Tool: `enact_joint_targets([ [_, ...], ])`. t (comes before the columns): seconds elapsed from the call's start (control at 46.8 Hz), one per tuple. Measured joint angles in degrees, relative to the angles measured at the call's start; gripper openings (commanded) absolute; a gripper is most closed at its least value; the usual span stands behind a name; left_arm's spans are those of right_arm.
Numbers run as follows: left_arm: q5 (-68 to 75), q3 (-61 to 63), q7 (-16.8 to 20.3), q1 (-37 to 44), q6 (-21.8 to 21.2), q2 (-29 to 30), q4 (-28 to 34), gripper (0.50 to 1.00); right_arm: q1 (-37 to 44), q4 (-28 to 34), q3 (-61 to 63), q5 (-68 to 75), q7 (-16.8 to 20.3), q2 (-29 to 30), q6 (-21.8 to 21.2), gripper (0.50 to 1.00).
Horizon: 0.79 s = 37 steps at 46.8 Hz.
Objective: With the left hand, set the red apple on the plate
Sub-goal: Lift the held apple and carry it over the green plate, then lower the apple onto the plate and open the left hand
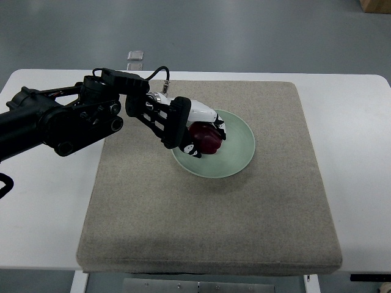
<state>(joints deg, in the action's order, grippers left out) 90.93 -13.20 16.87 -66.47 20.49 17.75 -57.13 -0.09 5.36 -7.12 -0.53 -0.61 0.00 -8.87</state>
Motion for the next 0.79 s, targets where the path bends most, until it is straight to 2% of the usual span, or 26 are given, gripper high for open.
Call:
enact_joint_targets([
  [0.107,-0.1,0.0,0.0,-0.1,0.0,0.0,0.0,0.891,0.0,0.0,0.0,0.0,0.0,0.0,0.0,0.964],
  [0.15,-0.1,0.0,0.0,-0.2,0.0,0.0,-0.1,0.951,0.0,0.0,0.0,0.0,0.0,0.0,0.0,0.964],
  [0.192,-0.1,0.0,0.0,-0.3,0.0,0.0,-0.1,0.979,0.0,0.0,0.0,0.0,0.0,0.0,0.0,0.964],
  [0.62,-0.1,0.2,0.0,-0.9,0.5,1.0,-0.9,0.994,0.0,0.0,0.0,0.0,0.0,0.0,0.0,0.964],
  [0.791,-0.5,-0.2,0.1,-1.7,0.6,6.0,-3.4,0.996,0.0,0.0,0.0,0.0,0.0,0.0,0.0,0.964],
])
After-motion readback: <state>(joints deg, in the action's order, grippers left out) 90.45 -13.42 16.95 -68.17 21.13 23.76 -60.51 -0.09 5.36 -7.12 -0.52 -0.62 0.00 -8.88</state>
